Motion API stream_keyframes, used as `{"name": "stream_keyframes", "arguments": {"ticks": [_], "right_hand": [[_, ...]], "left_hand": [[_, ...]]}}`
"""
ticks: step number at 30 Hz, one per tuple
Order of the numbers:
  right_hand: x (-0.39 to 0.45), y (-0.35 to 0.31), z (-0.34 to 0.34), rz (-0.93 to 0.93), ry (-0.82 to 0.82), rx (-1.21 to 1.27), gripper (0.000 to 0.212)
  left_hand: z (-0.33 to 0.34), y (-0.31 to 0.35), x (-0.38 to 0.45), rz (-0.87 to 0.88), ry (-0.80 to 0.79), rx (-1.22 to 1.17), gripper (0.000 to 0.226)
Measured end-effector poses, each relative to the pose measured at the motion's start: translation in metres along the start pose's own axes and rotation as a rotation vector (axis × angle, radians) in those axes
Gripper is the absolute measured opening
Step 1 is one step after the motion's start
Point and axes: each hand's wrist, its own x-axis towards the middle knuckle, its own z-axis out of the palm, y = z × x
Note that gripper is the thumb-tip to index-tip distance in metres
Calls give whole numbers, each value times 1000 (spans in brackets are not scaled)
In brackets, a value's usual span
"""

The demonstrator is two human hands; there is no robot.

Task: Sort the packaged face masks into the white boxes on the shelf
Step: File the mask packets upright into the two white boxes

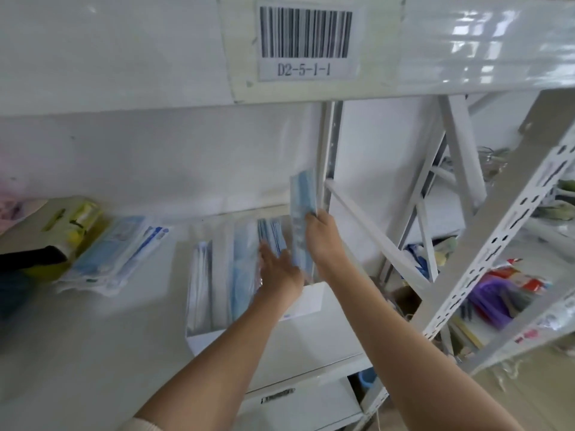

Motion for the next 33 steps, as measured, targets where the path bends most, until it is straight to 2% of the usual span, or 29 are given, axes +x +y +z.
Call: {"name": "stream_keyframes", "arguments": {"ticks": [2,7,11,14,17,20,22,26,28,29,31,32,33], "right_hand": [[6,9,5,31,-20,-57,20],[22,23,11,113,-24,-139,20],[33,27,16,301,-218,-272,25],[34,28,18,450,-298,-207,20],[39,29,27,503,-336,-211,29],[40,34,36,496,-274,-190,22],[44,42,41,372,-157,-198,22],[41,52,40,305,-241,-332,29],[39,52,37,112,-196,-344,23],[34,49,34,-71,-118,-345,26],[27,40,25,-464,128,-373,47],[27,37,19,-600,277,-424,50],[28,35,12,-630,413,-458,49]], "left_hand": [[2,-4,2,-13,46,17,38],[-4,-16,14,94,147,64,40],[-3,-15,25,108,166,69,38],[-5,-15,32,122,209,32,37],[-11,-13,32,135,276,-102,38],[-15,-11,31,106,300,-140,43],[-14,-14,32,102,296,-108,37],[-14,-18,36,117,272,-4,24],[-13,-17,39,135,273,-26,31],[-14,-15,41,158,294,-51,33],[-13,-11,45,252,370,-66,31],[-12,-9,46,296,385,-45,28],[-11,-6,47,328,382,-22,24]]}}
